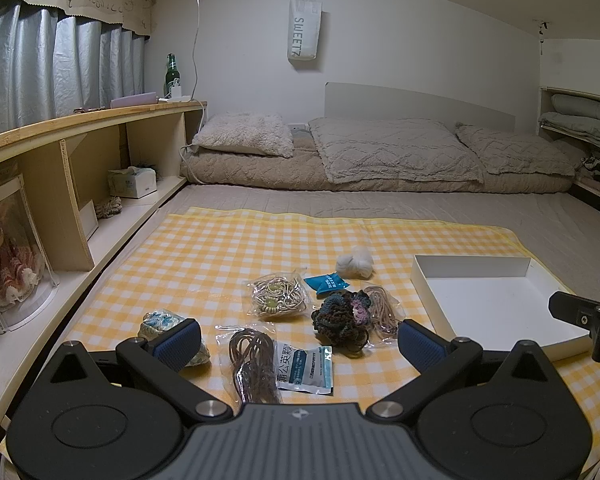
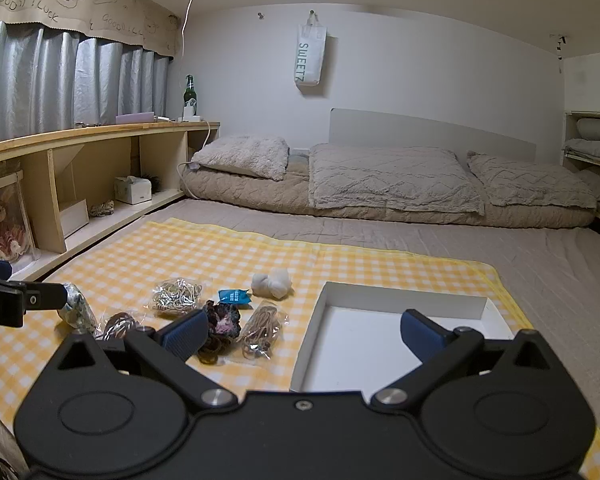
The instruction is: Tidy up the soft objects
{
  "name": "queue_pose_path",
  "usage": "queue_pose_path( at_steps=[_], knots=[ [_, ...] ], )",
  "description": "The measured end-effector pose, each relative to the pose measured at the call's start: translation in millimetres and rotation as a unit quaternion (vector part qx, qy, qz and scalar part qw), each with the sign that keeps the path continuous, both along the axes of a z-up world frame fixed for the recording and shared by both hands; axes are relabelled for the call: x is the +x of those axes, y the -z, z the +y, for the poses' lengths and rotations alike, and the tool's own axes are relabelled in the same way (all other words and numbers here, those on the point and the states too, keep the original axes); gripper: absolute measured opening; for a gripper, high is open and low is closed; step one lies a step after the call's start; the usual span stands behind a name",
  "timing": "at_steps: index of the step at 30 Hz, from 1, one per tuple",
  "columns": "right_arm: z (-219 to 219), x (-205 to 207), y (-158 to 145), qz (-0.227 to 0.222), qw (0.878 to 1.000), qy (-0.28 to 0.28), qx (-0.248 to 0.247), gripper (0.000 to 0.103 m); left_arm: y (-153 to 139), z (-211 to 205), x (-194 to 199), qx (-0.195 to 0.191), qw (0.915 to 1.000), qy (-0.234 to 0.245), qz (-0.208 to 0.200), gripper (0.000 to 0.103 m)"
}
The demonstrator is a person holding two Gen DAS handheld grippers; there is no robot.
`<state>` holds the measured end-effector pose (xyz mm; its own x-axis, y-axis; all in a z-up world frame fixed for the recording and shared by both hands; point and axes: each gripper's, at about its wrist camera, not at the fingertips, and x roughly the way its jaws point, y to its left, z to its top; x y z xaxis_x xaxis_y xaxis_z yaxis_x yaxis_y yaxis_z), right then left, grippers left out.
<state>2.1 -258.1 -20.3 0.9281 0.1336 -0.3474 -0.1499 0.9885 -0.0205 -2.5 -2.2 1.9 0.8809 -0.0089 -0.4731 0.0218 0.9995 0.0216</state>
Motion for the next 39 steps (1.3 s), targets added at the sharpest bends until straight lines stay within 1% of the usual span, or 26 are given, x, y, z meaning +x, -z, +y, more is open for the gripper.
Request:
queue_pose_path(
  at_steps=[15,19,24,30,35,39],
  knots=[
    [1,0,0,0.001,1.000,0.000,-0.001,0.103,0,-4,2,0.002,1.0000,-0.001,-0.001,0.103],
    [0,0,4,-0.001,1.000,-0.002,-0.001,0.103,-5,-4,3,0.002,1.0000,-0.001,-0.006,0.103],
    [2,1,-2,-0.003,1.000,-0.012,-0.007,0.103,-11,-2,9,0.017,0.9997,-0.004,-0.015,0.103],
    [8,10,-25,-0.019,0.999,-0.040,-0.024,0.103,-21,10,25,0.012,0.9998,-0.016,-0.007,0.103],
    [16,30,-43,-0.019,0.997,-0.066,-0.040,0.103,-35,23,47,-0.001,0.9995,-0.032,0.002,0.103],
    [23,51,-57,-0.019,0.995,-0.078,-0.051,0.103,-44,26,64,0.021,0.9988,-0.045,-0.004,0.103]
  ],
)
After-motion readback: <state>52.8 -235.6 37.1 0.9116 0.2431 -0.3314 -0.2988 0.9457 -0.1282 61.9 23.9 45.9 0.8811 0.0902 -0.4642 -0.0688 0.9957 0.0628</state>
